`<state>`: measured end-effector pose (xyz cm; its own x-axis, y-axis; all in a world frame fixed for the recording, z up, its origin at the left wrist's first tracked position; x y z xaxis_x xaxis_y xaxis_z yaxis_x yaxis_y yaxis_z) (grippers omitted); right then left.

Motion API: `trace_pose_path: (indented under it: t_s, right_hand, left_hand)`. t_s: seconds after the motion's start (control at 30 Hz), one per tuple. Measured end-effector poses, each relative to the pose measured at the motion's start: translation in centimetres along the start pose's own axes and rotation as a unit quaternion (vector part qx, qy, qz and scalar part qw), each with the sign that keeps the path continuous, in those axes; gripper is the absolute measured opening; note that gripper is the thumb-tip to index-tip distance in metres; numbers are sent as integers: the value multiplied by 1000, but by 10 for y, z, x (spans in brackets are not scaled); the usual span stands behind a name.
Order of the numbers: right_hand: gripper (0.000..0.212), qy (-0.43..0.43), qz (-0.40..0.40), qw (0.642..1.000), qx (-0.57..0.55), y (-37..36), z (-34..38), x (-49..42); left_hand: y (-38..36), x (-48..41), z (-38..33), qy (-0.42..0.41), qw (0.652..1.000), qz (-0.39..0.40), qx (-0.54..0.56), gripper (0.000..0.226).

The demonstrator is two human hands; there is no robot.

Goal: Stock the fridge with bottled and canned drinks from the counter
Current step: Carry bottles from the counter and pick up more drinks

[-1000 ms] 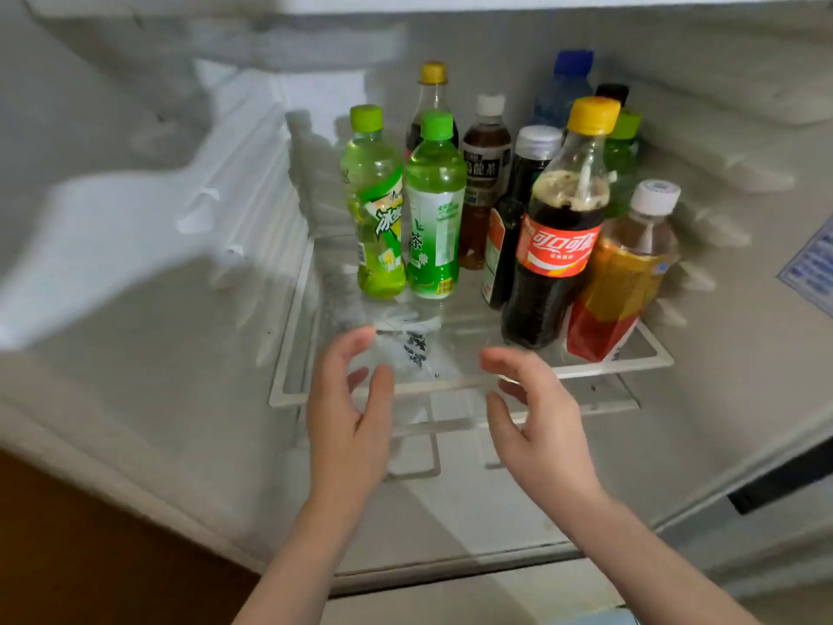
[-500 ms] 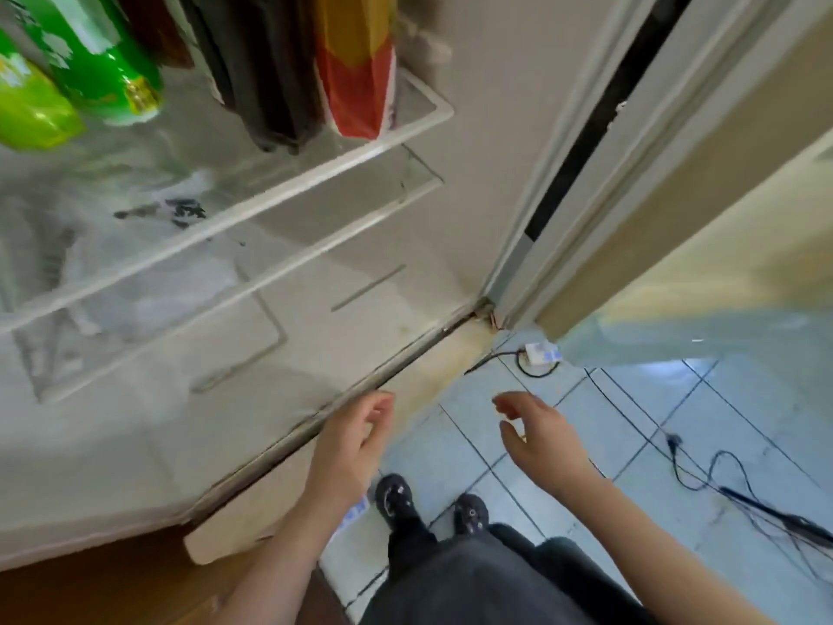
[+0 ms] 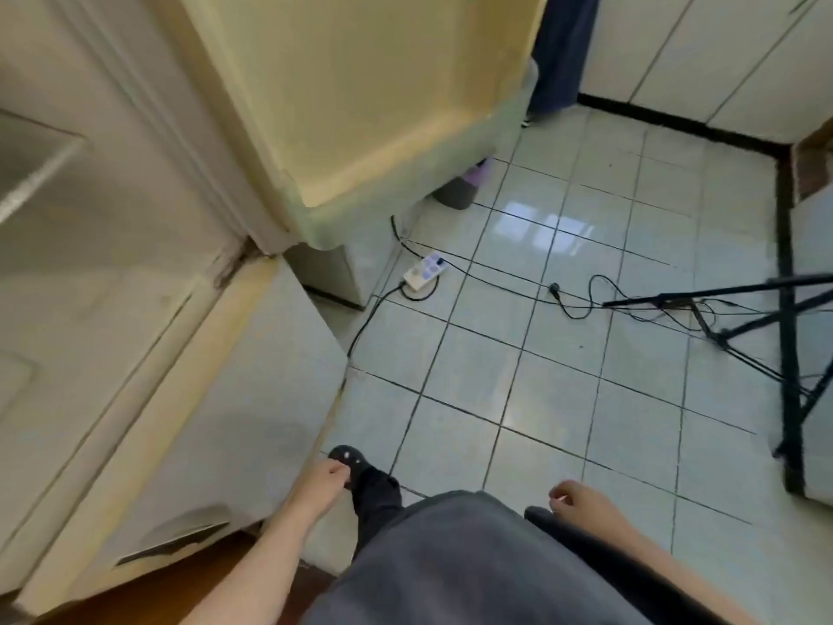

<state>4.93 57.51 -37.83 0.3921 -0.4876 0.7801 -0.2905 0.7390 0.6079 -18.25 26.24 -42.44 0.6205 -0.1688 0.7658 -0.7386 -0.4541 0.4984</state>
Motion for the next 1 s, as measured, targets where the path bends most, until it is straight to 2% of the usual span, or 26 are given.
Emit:
trace_pose_path:
  t_s: [0.13, 0.2, 0.27, 0.37, 0.43, 0.5, 0.63, 0.7, 0.77, 0.93, 1.0]
  right_hand:
    - [28, -30, -9, 998, -61, -5, -113, 19]
    - [27, -72, -25, 992, -97, -9, -177, 33]
    - [26, -128, -34, 981, -140, -16, -242, 52]
    - [22, -194, -34, 957, -211, -34, -322, 78]
    - [15, -221, -41, 937, -266, -46, -360, 93]
    - [12, -246, -51, 912, -325, -58, -386, 104]
    - [14, -277, -42, 866, -415, -85, -414, 119]
    - [15, -290, -34, 838, -460, -93, -426, 124]
    - [18, -297, -31, 808, -507, -94, -444, 128]
    - [11, -403, -90, 702, -580, -77, -530, 150]
    - [14, -442, -118, 667, -588, -69, -570, 159]
  left_hand:
    - [-87, 34, -39, -26, 999, -21, -37, 30]
    - [-146, 60, -58, -36, 996, 21, -84, 29]
    - [-202, 87, -81, -79, 978, 80, -177, 22]
    - [-258, 114, -127, -163, 940, 95, -286, 24]
    - [-286, 124, -163, -184, 928, 127, -298, 23]
    - [-310, 128, -195, -170, 926, 157, -298, 21]
    - [-360, 129, -250, -167, 908, 163, -347, 23]
    - [-395, 132, -277, -183, 882, 176, -397, 16]
    - [-441, 135, -305, -200, 842, 210, -456, 15]
    - [-582, 159, -397, -263, 706, 277, -596, 29]
    - [-641, 177, -443, -298, 669, 277, -622, 26]
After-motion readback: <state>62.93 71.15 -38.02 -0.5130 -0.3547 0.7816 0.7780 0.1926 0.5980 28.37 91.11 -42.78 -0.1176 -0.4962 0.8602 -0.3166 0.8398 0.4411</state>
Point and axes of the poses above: each hand's wrist, its own x-axis away from the middle knuckle, its own y-axis out of the back of the hand, z = x × y, the point moved 5 cm from there along -x, towards the middle knuckle, and after that the axes turned 5 degrees about -z, right-handed, at the moved point
